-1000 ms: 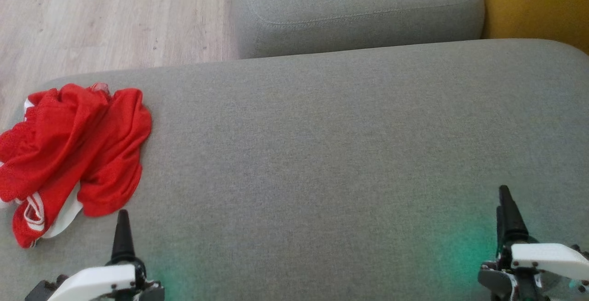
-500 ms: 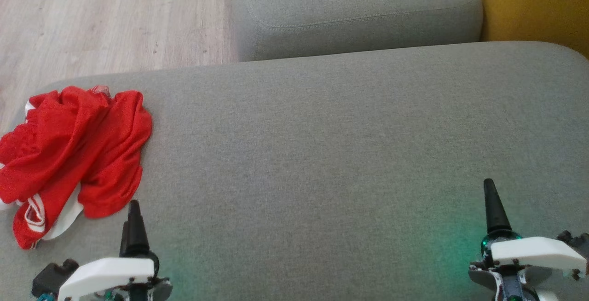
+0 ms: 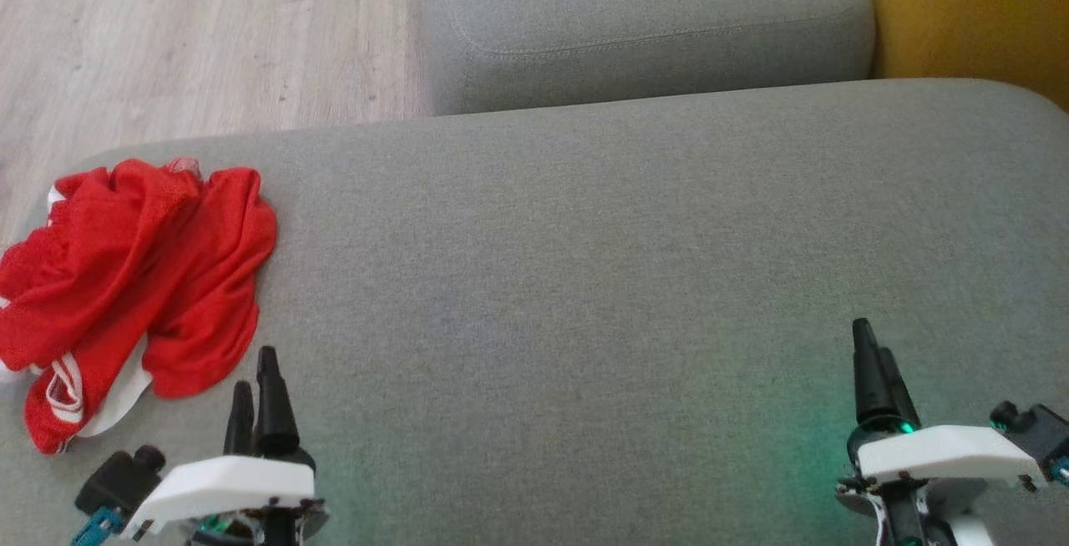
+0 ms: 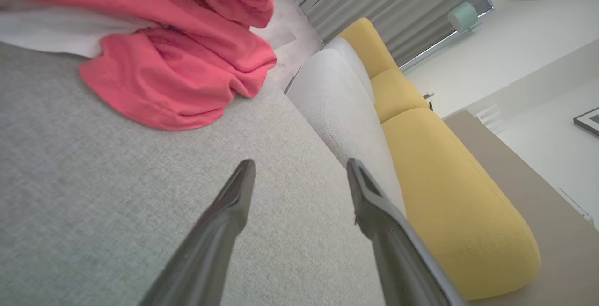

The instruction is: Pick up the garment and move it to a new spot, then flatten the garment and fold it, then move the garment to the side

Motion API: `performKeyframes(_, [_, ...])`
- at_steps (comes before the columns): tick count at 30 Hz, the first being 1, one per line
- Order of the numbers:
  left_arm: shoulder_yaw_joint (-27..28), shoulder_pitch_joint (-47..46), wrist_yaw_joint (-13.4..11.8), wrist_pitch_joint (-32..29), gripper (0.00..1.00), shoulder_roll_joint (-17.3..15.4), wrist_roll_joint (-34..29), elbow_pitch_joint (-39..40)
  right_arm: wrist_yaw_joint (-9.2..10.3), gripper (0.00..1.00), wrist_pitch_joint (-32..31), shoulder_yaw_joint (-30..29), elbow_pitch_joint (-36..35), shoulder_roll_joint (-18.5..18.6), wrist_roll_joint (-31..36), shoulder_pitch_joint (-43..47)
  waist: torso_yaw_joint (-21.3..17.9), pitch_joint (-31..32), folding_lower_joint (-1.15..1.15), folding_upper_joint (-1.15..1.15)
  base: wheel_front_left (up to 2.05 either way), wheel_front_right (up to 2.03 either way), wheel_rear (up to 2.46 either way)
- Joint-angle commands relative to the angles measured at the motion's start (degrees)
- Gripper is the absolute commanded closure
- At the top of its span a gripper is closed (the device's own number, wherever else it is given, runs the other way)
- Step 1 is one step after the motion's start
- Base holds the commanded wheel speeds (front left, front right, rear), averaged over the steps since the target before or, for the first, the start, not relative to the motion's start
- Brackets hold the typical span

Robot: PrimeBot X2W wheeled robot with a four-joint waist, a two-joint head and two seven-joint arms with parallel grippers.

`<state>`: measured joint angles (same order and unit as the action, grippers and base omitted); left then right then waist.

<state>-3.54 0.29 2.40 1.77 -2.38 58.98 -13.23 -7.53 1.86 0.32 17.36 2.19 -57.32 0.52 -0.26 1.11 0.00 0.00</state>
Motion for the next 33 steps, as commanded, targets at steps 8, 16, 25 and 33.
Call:
performKeyframes(8, [-1.0, -2.8, -1.3, 2.3, 0.0, -0.3, -8.3, 3.7, 0.02, 0.0, 2.3, 2.2, -3.1, 0.4, 8.3, -3.2, -0.1, 0.4, 0.0, 0.0, 0.0, 0.0, 0.0])
performKeyframes(16, [-2.0, -2.9, -1.9, 3.5, 0.0, -0.3, -13.2, 4.5, 0.02, 0.0, 3.5, 3.3, -3.5, 0.4, 13.5, -3.3, 0.0, 0.6, 0.0, 0.0, 0.0, 0.0, 0.0])
performKeyframes(25, [-3.5, -3.1, -2.5, 5.0, 0.0, -0.4, -19.5, 5.1, 0.03, 0.0, 5.0, 4.6, -3.8, 0.5, 19.8, -3.5, 0.1, 0.8, 0.0, 0.0, 0.0, 0.0, 0.0])
performKeyframes(33, [-4.8, -3.5, -3.5, 6.4, 0.0, -0.4, -25.6, 5.6, 0.03, 0.0, 6.3, 5.8, -4.5, 0.5, 25.3, -3.8, 0.2, 0.9, 0.0, 0.0, 0.0, 0.0, 0.0])
